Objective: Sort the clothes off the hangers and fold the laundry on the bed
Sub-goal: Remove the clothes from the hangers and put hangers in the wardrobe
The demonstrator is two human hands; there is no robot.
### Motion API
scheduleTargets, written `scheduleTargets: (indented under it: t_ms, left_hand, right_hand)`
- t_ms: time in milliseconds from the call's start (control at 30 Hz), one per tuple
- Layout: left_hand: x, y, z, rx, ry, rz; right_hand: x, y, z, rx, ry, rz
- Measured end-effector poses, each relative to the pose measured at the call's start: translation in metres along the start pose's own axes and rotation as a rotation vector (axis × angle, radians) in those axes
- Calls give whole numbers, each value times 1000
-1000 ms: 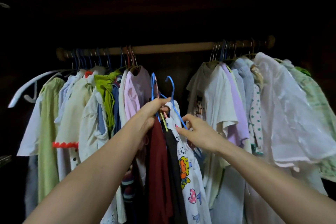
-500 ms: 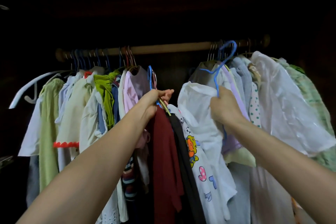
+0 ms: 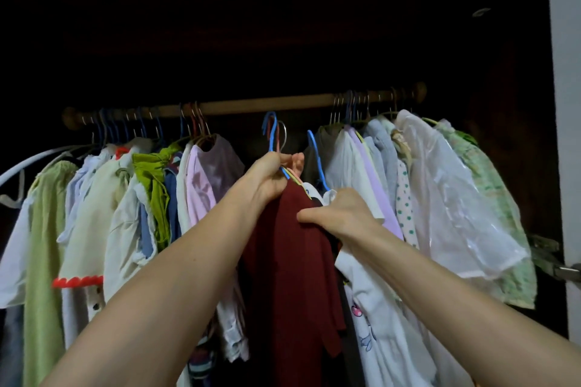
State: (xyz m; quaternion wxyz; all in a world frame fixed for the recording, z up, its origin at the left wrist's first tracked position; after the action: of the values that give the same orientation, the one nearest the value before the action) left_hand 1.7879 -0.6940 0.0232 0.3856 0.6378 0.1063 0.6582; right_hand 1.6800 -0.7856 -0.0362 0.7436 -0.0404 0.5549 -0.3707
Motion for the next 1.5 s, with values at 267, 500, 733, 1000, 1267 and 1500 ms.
scheduleTargets:
  t_ms: [267,500,733,1000,1267,1500]
  left_hand:
    - [16,3,-26,-170,-94,91]
    - [40,9,-11,-66,240,541]
    - [66,25,10,20,652,815]
    - [59,-6,32,7,400,801]
    - [47,-31,44,-47,187,680]
    - [32,-27,37,-112,97,649]
  right_hand:
    - [-5,5,11,141,-6,72]
    - [-33,-1,28,371,-89,61]
    - [-60,-9,59,456,-98,103]
    - [-78,12,95,531,-6,69]
    - [-64,26,106,441,64,-22]
    - [-59,13,114,314,-90,128]
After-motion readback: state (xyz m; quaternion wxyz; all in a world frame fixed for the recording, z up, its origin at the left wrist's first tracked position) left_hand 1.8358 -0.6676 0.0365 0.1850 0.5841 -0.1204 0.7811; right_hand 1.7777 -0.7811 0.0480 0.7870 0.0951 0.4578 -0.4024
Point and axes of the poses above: each hand's wrist, its own z-axis towards the middle knuckle, its own y-axis out of the palm, x = y × z, the point moved 4 cm from there along z, towards the middle knuckle, and after that the axes turned 5 degrees about -z, right-handed, at the moved point
